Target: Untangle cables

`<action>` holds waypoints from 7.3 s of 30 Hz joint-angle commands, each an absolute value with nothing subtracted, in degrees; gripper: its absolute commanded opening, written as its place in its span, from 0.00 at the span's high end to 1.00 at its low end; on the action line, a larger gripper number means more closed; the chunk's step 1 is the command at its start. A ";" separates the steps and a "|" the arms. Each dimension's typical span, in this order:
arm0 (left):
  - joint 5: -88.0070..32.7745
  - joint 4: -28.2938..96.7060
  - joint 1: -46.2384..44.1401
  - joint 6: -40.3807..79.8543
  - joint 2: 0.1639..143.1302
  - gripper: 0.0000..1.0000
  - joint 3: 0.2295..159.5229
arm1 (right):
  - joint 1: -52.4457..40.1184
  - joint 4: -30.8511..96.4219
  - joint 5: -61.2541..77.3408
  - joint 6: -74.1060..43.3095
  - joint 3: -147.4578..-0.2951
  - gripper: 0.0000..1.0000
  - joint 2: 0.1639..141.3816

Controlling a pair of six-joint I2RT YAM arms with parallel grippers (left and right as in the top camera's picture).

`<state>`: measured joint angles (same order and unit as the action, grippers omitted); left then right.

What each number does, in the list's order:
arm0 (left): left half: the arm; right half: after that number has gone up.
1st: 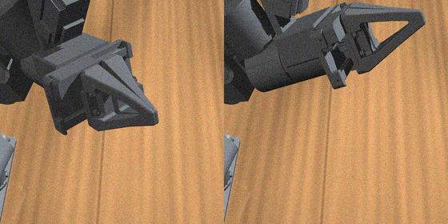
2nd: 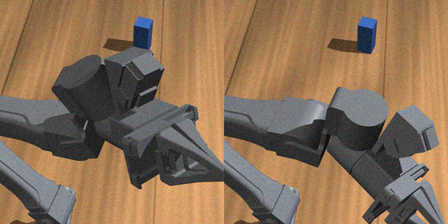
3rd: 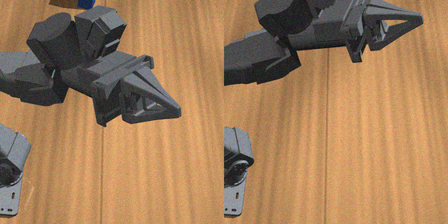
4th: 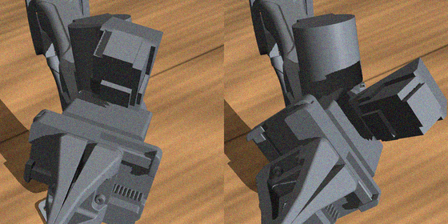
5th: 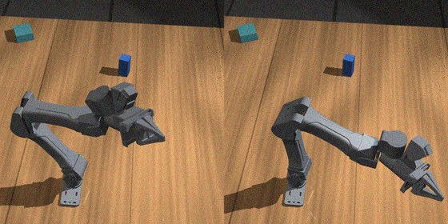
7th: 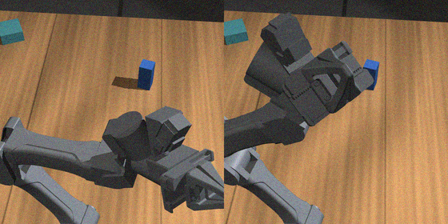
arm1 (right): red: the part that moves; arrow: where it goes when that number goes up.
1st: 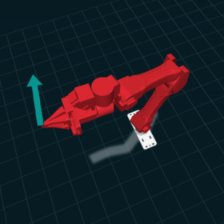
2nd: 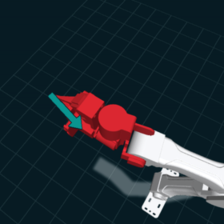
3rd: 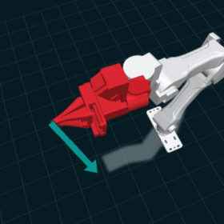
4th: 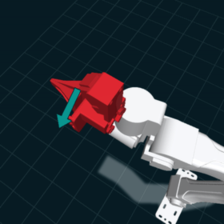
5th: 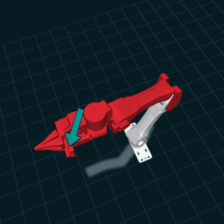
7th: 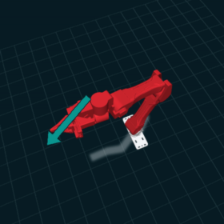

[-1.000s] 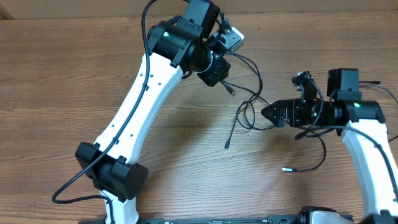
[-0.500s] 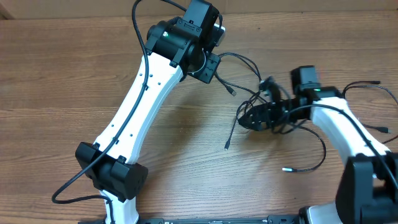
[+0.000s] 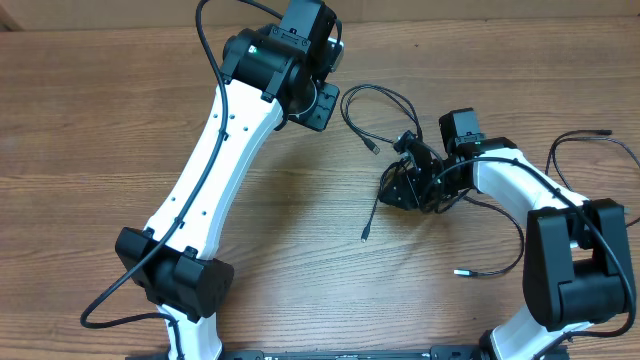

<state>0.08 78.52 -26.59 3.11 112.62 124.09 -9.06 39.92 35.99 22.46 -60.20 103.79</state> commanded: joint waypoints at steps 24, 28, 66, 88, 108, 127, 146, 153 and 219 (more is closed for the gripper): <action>-9.13 79.68 -26.55 -8.08 113.25 0.96 123.83 | -8.84 57.95 46.59 29.02 -66.52 0.96 99.42; -14.04 79.68 -26.46 -10.33 113.16 0.96 123.85 | -8.12 59.90 49.65 28.75 -71.88 0.96 93.76; -75.83 76.95 -13.67 -46.70 111.13 0.62 123.92 | 1.30 -20.80 76.34 -63.09 -77.97 0.96 86.48; -68.82 70.08 -13.91 -47.13 111.26 0.31 123.90 | -2.22 -42.28 80.71 -79.92 -77.97 0.96 86.48; -45.39 73.25 -13.10 -27.51 111.26 0.32 123.90 | -2.57 3.57 80.55 -38.52 -69.89 0.68 90.21; -41.78 73.08 -12.99 -26.13 111.26 0.23 123.90 | -15.46 48.21 19.07 32.32 -66.54 0.17 94.65; -39.86 73.23 -13.08 -26.74 111.26 0.22 123.90 | -27.00 43.07 20.16 36.69 -60.36 0.15 106.41; -39.81 73.56 -12.67 -26.76 111.26 0.22 123.90 | -27.27 39.97 20.16 36.01 -56.05 0.53 106.63; -53.93 67.75 -22.33 -16.19 111.26 0.00 123.90 | -1.52 27.31 60.53 -9.23 -85.17 0.96 72.71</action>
<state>-61.06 68.66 -21.89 -22.28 112.62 124.05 -1.80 27.86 59.79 -8.49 -84.33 73.67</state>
